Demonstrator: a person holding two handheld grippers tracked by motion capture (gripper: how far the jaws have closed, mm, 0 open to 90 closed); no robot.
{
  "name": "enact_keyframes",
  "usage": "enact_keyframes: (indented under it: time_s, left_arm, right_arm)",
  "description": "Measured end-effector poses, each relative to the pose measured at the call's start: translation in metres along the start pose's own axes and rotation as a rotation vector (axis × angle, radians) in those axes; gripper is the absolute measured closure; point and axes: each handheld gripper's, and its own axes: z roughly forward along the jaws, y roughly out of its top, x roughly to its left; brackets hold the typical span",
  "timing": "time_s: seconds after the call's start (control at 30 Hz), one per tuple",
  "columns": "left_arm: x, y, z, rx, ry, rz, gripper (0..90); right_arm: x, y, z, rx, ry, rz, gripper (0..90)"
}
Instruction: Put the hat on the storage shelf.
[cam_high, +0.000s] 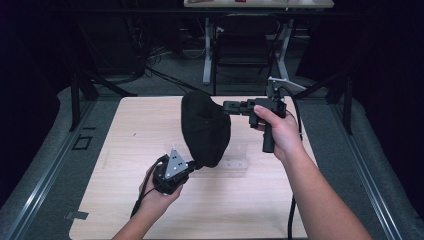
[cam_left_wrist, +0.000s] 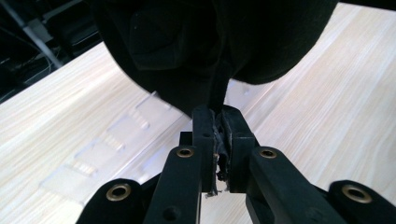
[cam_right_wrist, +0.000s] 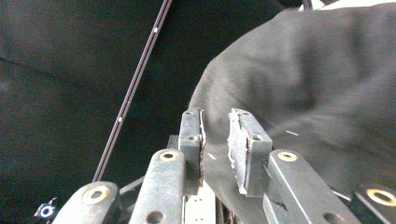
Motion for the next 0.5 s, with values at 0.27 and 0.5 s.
enact_keyframes:
  time_s: [0.27,0.5]
  left_arm:
    - [0.011,-0.030,0.008,0.057,0.006,-0.063,85.7]
    - [0.012,-0.037,0.007,0.048,0.009,-0.077,85.1]
  right_arm:
    - [-0.002,-0.002,-0.015,-0.016,-0.040,-0.023,72.9]
    - [-0.002,-0.003,-0.024,-0.026,-0.065,-0.043,72.4]
